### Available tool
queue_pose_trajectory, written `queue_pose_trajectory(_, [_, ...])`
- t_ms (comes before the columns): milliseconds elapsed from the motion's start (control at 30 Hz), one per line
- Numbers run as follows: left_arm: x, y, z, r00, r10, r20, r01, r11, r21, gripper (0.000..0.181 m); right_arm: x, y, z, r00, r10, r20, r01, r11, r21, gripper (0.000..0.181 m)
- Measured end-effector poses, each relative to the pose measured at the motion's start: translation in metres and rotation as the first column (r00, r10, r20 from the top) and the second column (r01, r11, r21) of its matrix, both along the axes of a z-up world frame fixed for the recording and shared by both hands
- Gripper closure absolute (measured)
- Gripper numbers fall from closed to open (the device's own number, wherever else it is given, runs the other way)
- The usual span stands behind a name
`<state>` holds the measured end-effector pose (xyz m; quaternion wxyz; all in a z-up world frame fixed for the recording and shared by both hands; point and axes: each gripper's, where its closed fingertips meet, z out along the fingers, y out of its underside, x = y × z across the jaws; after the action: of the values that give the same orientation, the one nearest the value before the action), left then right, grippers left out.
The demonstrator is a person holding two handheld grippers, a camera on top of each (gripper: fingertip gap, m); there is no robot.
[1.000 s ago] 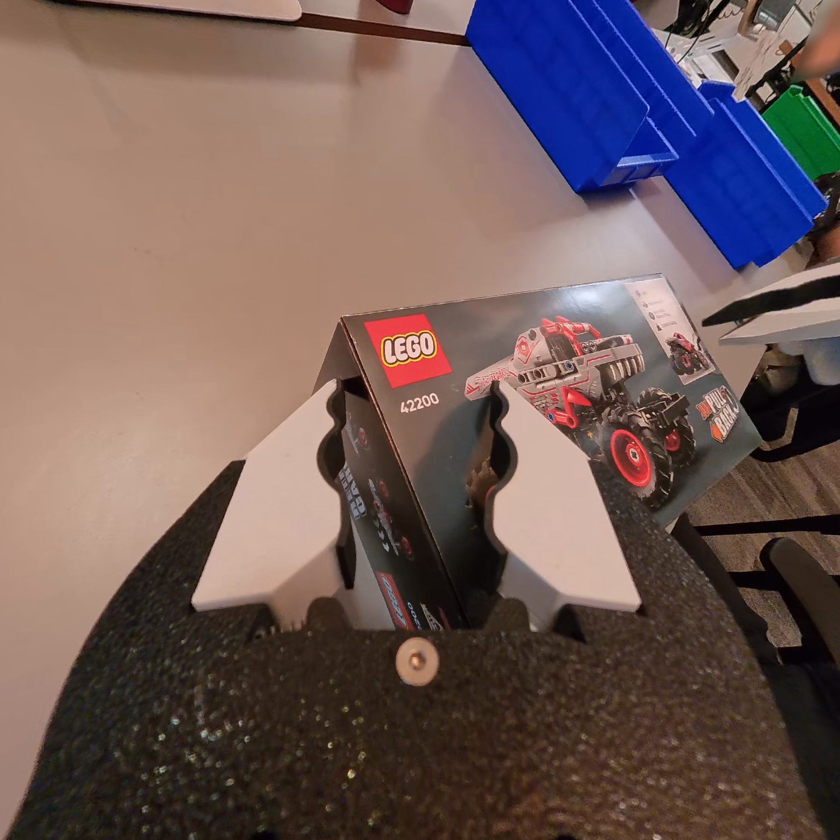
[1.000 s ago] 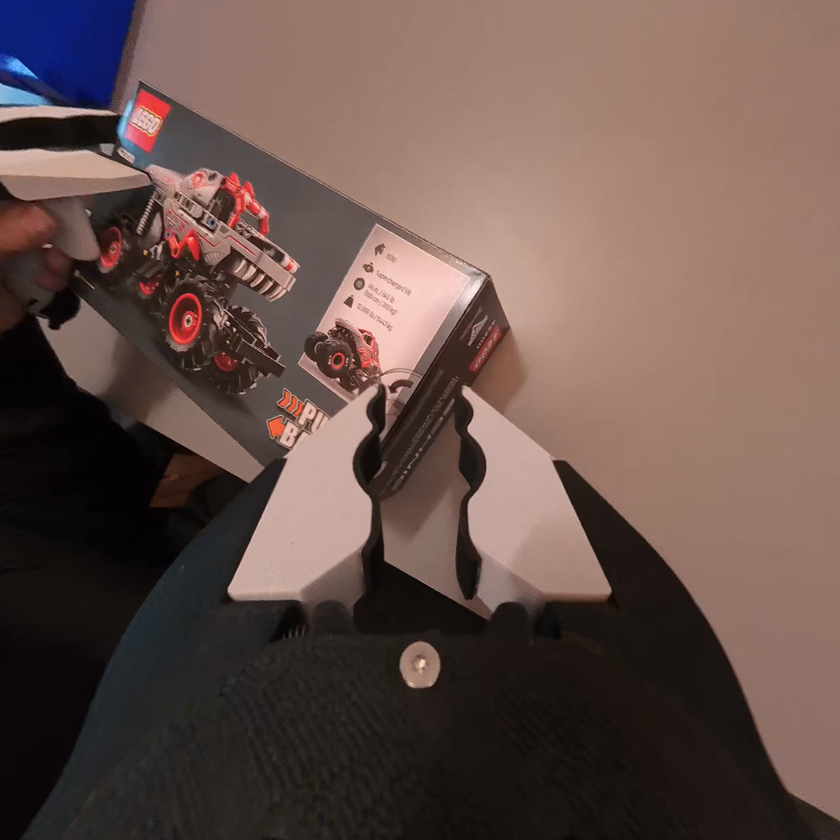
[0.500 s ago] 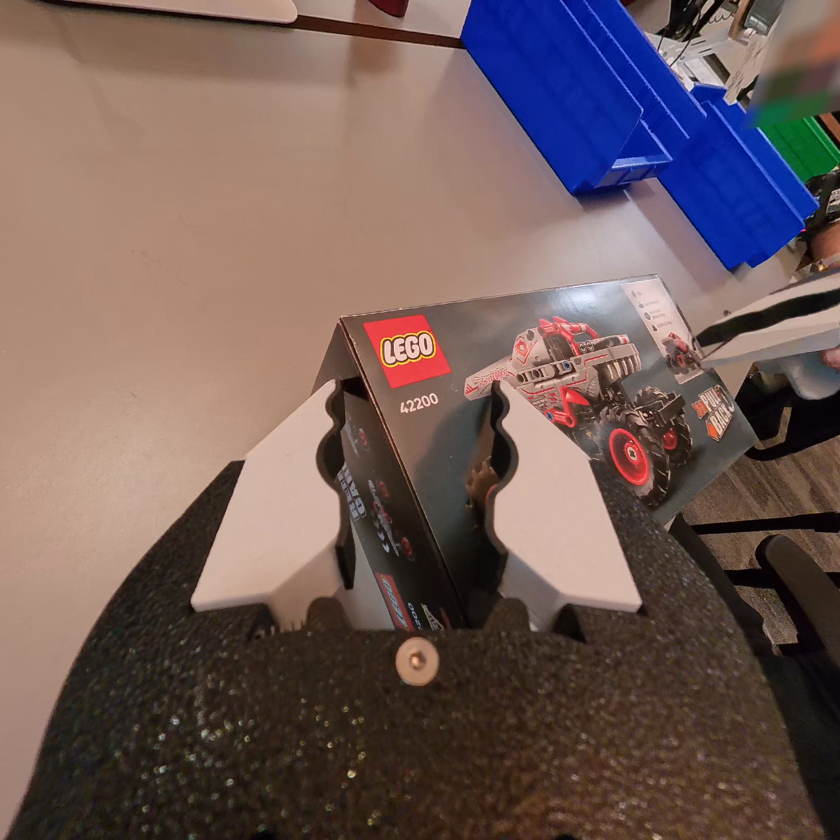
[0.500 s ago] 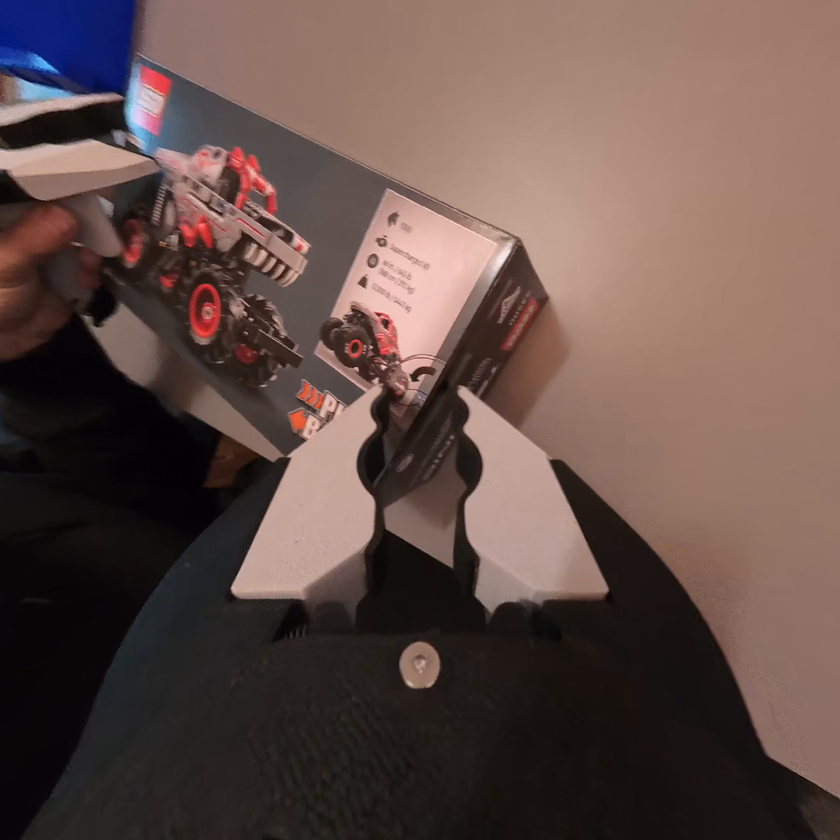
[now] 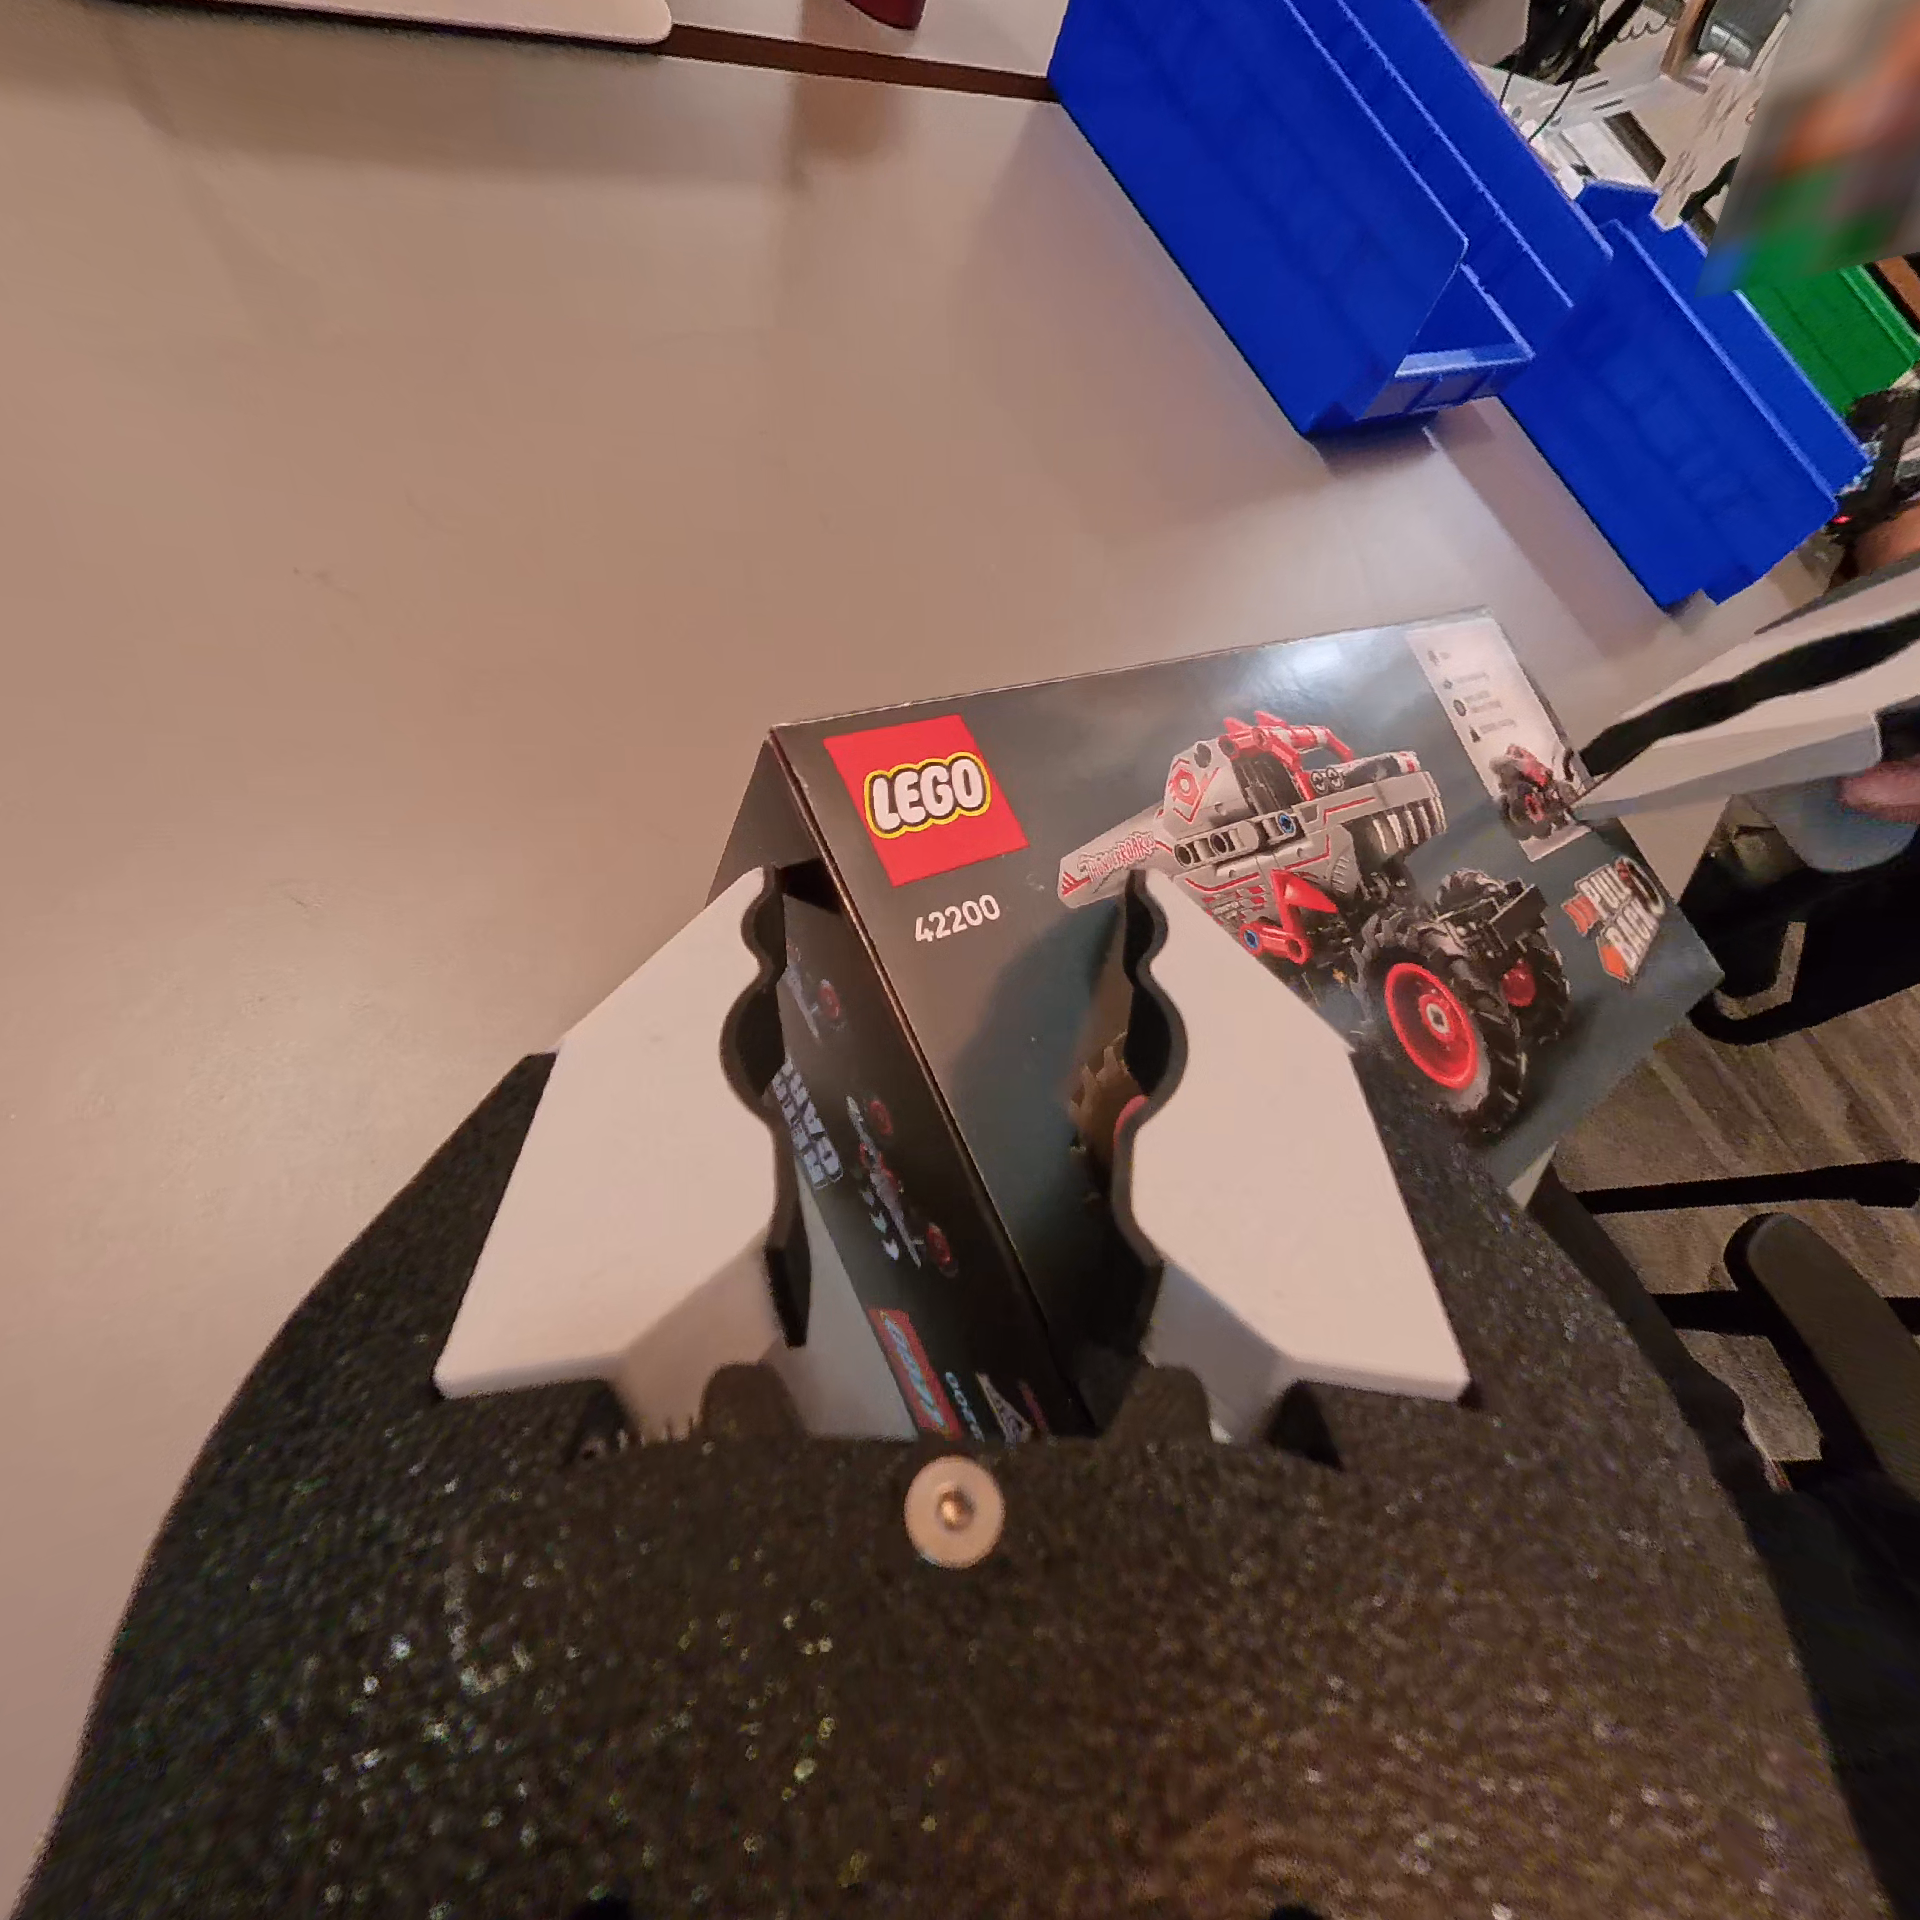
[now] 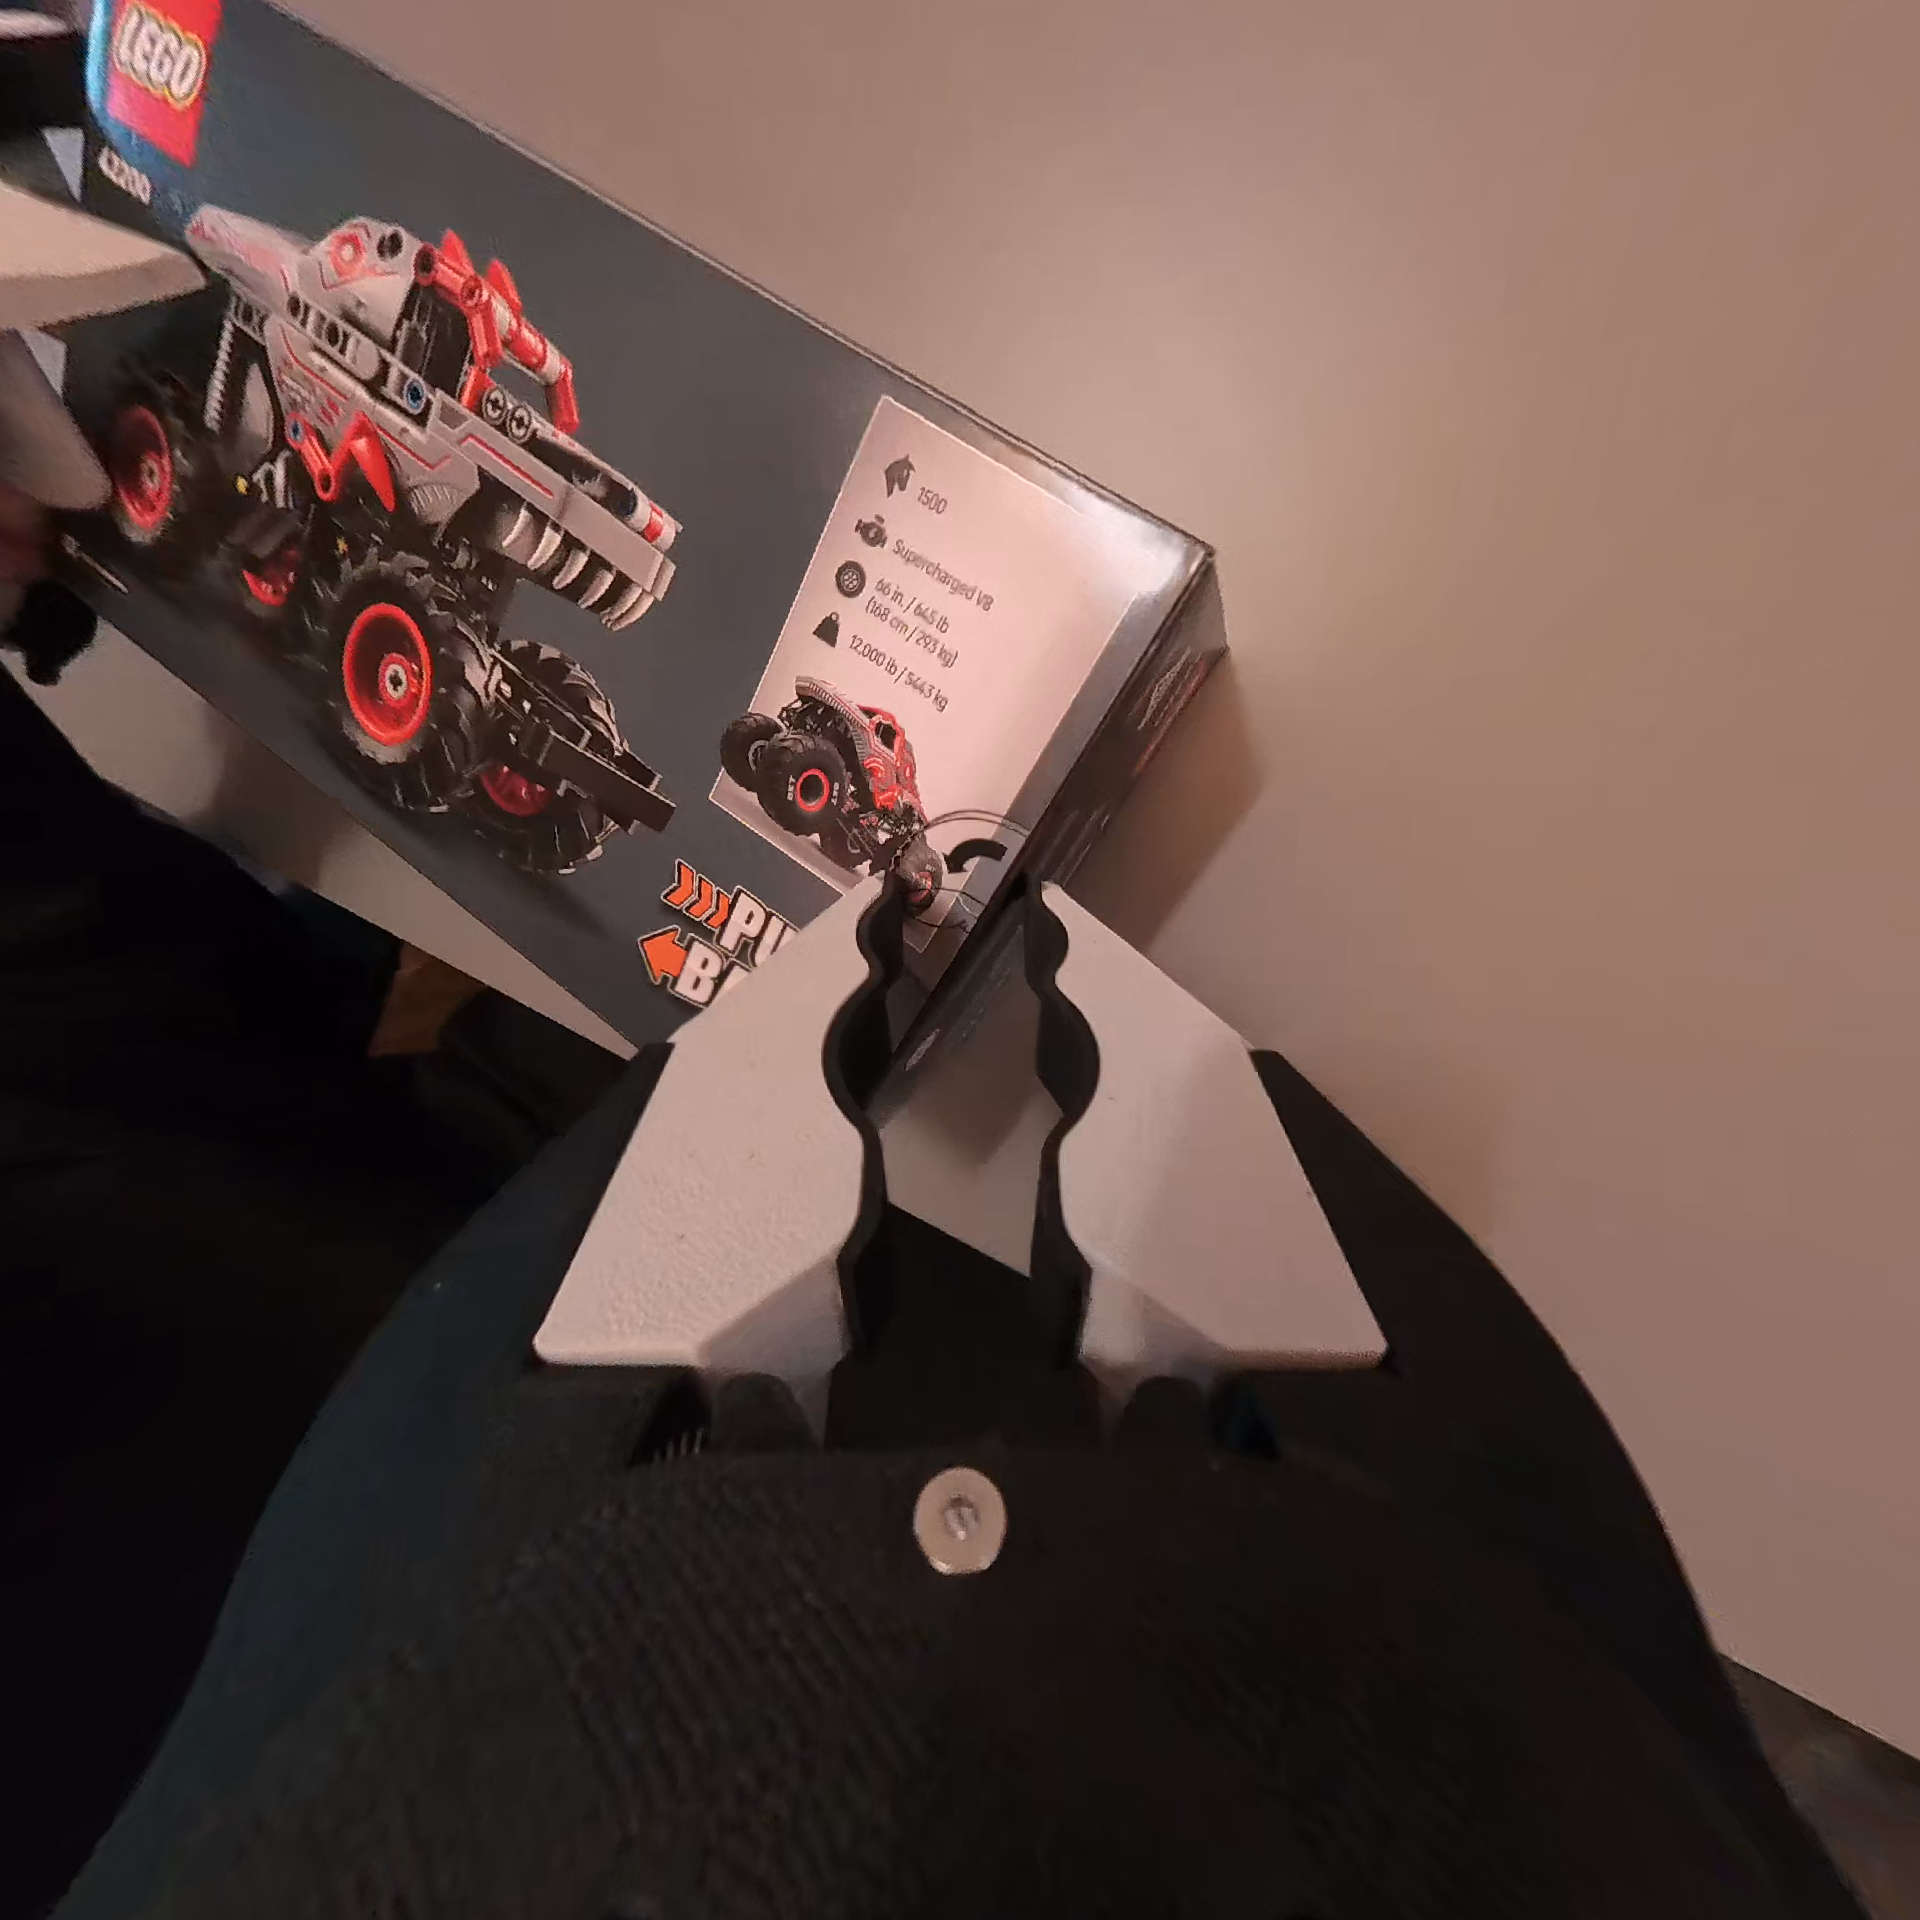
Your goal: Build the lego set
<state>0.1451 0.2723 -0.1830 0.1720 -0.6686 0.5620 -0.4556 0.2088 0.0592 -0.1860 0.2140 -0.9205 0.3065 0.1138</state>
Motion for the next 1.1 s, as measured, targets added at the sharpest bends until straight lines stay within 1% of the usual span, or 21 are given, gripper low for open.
queue_pose_trajectory(33, [0.000, 0.000, 0.000, 1.000, 0.000, 0.000, 0.000, 1.000, 0.001, 0.118, 0.000, 0.000, 0.000, 1.000, -0.013, -0.021, 0.014, 1.000, 0.009, 0.160])
queue_pose_trajectory(100, [0.000, -0.001, 0.000, 1.000, -0.005, 0.006, 0.005, 1.000, -0.003, 0.118, -0.002, -0.002, 0.001, 0.999, -0.020, -0.038, 0.021, 1.000, 0.012, 0.160])
queue_pose_trajectory(133, [0.000, -0.002, 0.001, 1.000, -0.009, 0.010, 0.009, 1.000, -0.009, 0.118, -0.002, -0.005, 0.003, 0.999, -0.015, -0.046, 0.015, 1.000, -0.006, 0.162])
queue_pose_trajectory(167, [0.001, -0.002, 0.001, 1.000, -0.011, 0.010, 0.011, 1.000, -0.011, 0.118, 0.001, -0.009, 0.005, 1.000, -0.004, -0.021, 0.003, 1.000, -0.025, 0.172])
queue_pose_trajectory(200, [0.000, -0.002, 0.001, 1.000, -0.012, 0.010, 0.012, 1.000, -0.008, 0.118, 0.010, -0.015, 0.007, 0.999, 0.009, 0.045, -0.006, 0.998, -0.060, 0.181])
queue_pose_trajectory(233, [0.000, -0.003, 0.001, 1.000, -0.013, 0.009, 0.013, 1.000, -0.004, 0.118, 0.014, -0.025, 0.002, 0.994, 0.049, 0.093, -0.037, 0.991, -0.126, 0.181])
queue_pose_trajectory(267, [0.000, -0.002, 0.001, 1.000, -0.012, 0.008, 0.012, 1.000, 0.000, 0.118, -0.004, -0.022, -0.006, 0.997, 0.082, 0.000, -0.082, 0.991, -0.109, 0.181])
queue_pose_trajectory(300, [0.000, -0.001, 0.001, 1.000, -0.007, 0.008, 0.007, 1.000, 0.002, 0.118, -0.017, -0.024, -0.015, 0.994, 0.058, -0.089, -0.069, 0.990, -0.125, 0.181])
queue_pose_trajectory(333, [0.000, 0.001, 0.001, 1.000, -0.005, 0.011, 0.005, 1.000, 0.001, 0.118, -0.022, -0.024, -0.016, 0.991, 0.074, -0.109, -0.086, 0.990, -0.115, 0.181])
queue_pose_trajectory(367, [-0.001, 0.002, 0.001, 1.000, -0.007, 0.014, 0.007, 1.000, -0.007, 0.119, -0.019, -0.021, -0.012, 0.994, 0.070, -0.079, -0.077, 0.993, -0.089, 0.181])
queue_pose_trajectory(433, [0.000, 0.002, 0.002, 1.000, -0.011, 0.021, 0.012, 1.000, -0.021, 0.119, -0.008, -0.015, 0.006, 0.999, 0.022, -0.025, -0.022, 1.000, -0.007, 0.181])
queue_pose_trajectory(500, [0.000, 0.001, 0.002, 1.000, -0.017, 0.023, 0.018, 1.000, -0.016, 0.119, -0.009, -0.004, 0.026, 0.998, -0.028, -0.055, 0.034, 0.992, 0.118, 0.181])
queue_pose_trajectory(533, [0.000, 0.001, 0.002, 1.000, -0.020, 0.022, 0.020, 1.000, -0.014, 0.119, -0.011, -0.004, 0.027, 0.996, -0.041, -0.074, 0.051, 0.990, 0.135, 0.181])
queue_pose_trajectory(600, [0.000, -0.001, 0.002, 0.999, -0.026, 0.023, 0.026, 1.000, -0.015, 0.119, -0.022, -0.009, 0.014, 0.995, -0.011, -0.100, 0.019, 0.997, 0.079, 0.181])
queue_pose_trajectory(667, [0.001, -0.001, 0.002, 0.999, -0.029, 0.025, 0.029, 0.999, -0.022, 0.119, -0.027, 0.001, 0.011, 0.992, -0.006, -0.129, 0.021, 0.993, 0.119, 0.181])
queue_pose_trajectory(700, [0.001, -0.001, 0.002, 0.999, -0.028, 0.025, 0.029, 0.999, -0.025, 0.119, -0.028, 0.004, 0.008, 0.992, 0.010, -0.124, 0.005, 0.993, 0.115, 0.181])
queue_pose_trajectory(767, [-0.001, 0.001, 0.002, 0.999, -0.026, 0.021, 0.027, 0.999, -0.020, 0.118, -0.022, 0.008, 0.008, 0.996, 0.044, -0.076, -0.036, 0.993, 0.112, 0.181])
queue_pose_trajectory(867, [-0.003, 0.006, 0.002, 1.000, -0.020, 0.020, 0.020, 1.000, -0.007, 0.114, -0.010, 0.017, 0.007, 0.996, 0.043, -0.078, -0.030, 0.988, 0.152, 0.181])
queue_pose_trajectory(933, [-0.004, 0.009, 0.002, 0.999, -0.030, 0.034, 0.030, 1.000, -0.001, 0.112, 0.002, 0.026, 0.007, 0.997, 0.057, -0.054, -0.047, 0.984, 0.171, 0.181])
queue_pose_trajectory(1033, [-0.006, 0.012, 0.004, 0.992, -0.091, 0.092, 0.093, 0.996, -0.012, 0.102, 0.023, 0.041, 0.007, 0.996, 0.086, 0.010, -0.087, 0.980, 0.180, 0.181])
queue_pose_trajectory(1100, [-0.008, 0.013, 0.007, 0.978, -0.145, 0.147, 0.150, 0.988, -0.027, 0.092, 0.032, 0.048, 0.008, 0.994, 0.105, 0.034, -0.110, 0.979, 0.172, 0.181])
